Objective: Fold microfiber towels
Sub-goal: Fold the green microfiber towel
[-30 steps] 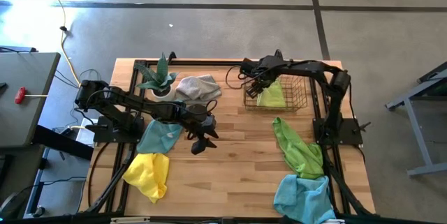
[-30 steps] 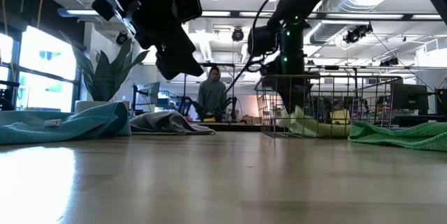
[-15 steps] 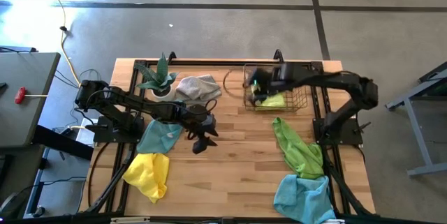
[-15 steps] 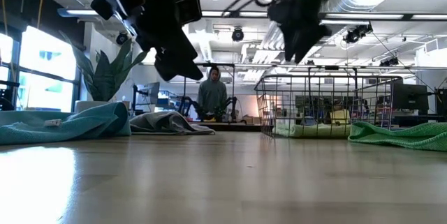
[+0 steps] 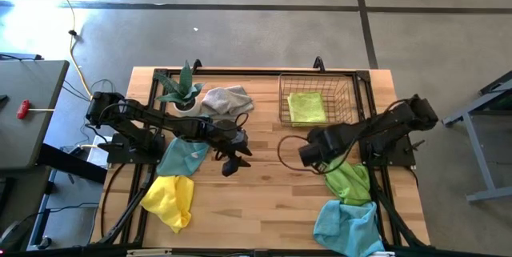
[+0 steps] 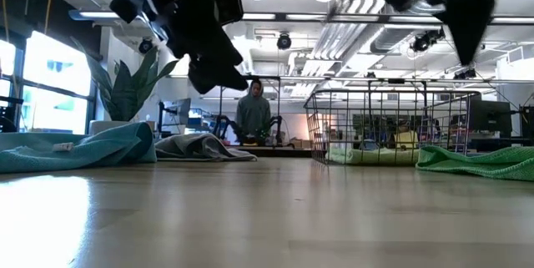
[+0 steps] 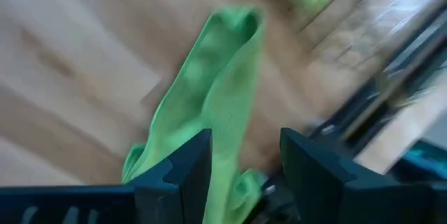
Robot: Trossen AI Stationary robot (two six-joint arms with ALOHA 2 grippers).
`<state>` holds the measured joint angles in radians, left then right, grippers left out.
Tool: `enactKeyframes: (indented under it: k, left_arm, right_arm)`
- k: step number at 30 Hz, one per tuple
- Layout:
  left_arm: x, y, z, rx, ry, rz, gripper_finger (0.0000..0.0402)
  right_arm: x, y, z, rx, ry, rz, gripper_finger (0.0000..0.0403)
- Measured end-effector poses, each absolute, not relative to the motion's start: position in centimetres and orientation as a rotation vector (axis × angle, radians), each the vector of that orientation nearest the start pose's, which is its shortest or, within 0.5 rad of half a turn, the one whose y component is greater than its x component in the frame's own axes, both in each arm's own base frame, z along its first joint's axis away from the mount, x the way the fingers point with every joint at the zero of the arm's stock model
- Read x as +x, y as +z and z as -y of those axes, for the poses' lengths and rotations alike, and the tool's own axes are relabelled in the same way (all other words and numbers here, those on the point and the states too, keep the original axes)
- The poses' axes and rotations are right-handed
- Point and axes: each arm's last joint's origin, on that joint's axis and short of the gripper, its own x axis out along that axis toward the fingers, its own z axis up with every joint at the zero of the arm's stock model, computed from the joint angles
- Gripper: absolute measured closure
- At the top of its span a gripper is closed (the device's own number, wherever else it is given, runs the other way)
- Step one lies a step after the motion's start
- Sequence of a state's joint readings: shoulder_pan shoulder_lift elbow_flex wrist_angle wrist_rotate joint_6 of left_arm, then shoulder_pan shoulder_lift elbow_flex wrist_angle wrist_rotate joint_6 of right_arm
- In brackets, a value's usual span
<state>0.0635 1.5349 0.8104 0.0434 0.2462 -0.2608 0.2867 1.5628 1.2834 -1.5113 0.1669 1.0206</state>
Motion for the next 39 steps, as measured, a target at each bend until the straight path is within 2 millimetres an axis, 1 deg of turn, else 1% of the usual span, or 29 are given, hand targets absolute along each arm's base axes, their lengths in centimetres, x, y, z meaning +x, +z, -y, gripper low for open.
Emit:
enactKeyframes:
  k: [4, 7, 10, 14, 19, 26, 28, 30, 32, 36, 37, 39]
  left_arm:
    - [31.0, 19.3, -0.8, -0.367, -0.098, -0.661, 0.0183]
    - [31.1, 19.3, -0.3, -0.362, -0.111, -0.660, 0.0183]
    - [31.1, 19.3, 0.0, -0.360, -0.121, -0.662, 0.0183]
    - [31.1, 19.3, 0.1, -0.367, -0.116, -0.663, 0.0183]
    - [31.1, 19.3, 0.0, -0.374, -0.086, -0.661, 0.0183]
    - [31.1, 19.3, -0.1, -0.360, -0.044, -0.656, 0.0183]
    - [31.1, 19.3, -0.1, -0.360, -0.042, -0.655, 0.0183]
    - [31.1, 19.3, -0.1, -0.360, -0.042, -0.655, 0.0183]
    - [31.1, 19.3, -0.1, -0.359, -0.042, -0.655, 0.0183]
    - [31.1, 19.2, -0.1, -0.343, -0.048, -0.655, 0.0183]
    - [31.1, 19.2, -0.1, -0.328, -0.053, -0.654, 0.0183]
    - [31.1, 19.2, -0.1, -0.289, -0.067, -0.653, 0.0183]
  right_arm:
    - [22.9, 22.1, -6.3, 0.459, -0.644, -1.640, 0.0242]
    - [22.1, 19.6, -5.3, 0.483, -0.630, -1.645, 0.0242]
    - [21.4, 17.6, -4.2, 0.479, -0.630, -1.658, 0.0242]
    - [20.9, 15.9, -3.1, 0.525, -0.578, -1.678, 0.0242]
    - [21.1, 14.9, -2.8, 0.561, -0.454, -1.661, 0.0242]
    - [21.0, 14.9, -2.6, 0.527, -0.446, -1.663, 0.0243]
    - [21.0, 14.9, -2.6, 0.523, -0.449, -1.661, 0.0250]
    - [21.0, 14.9, -2.6, 0.517, -0.457, -1.658, 0.0267]
    - [21.0, 14.9, -2.6, 0.508, -0.464, -1.654, 0.0295]
    - [21.0, 14.9, -2.6, 0.504, -0.461, -1.657, 0.0377]
    - [21.0, 14.9, -2.6, 0.501, -0.455, -1.659, 0.0389]
    - [21.0, 14.9, -2.6, 0.502, -0.453, -1.659, 0.0391]
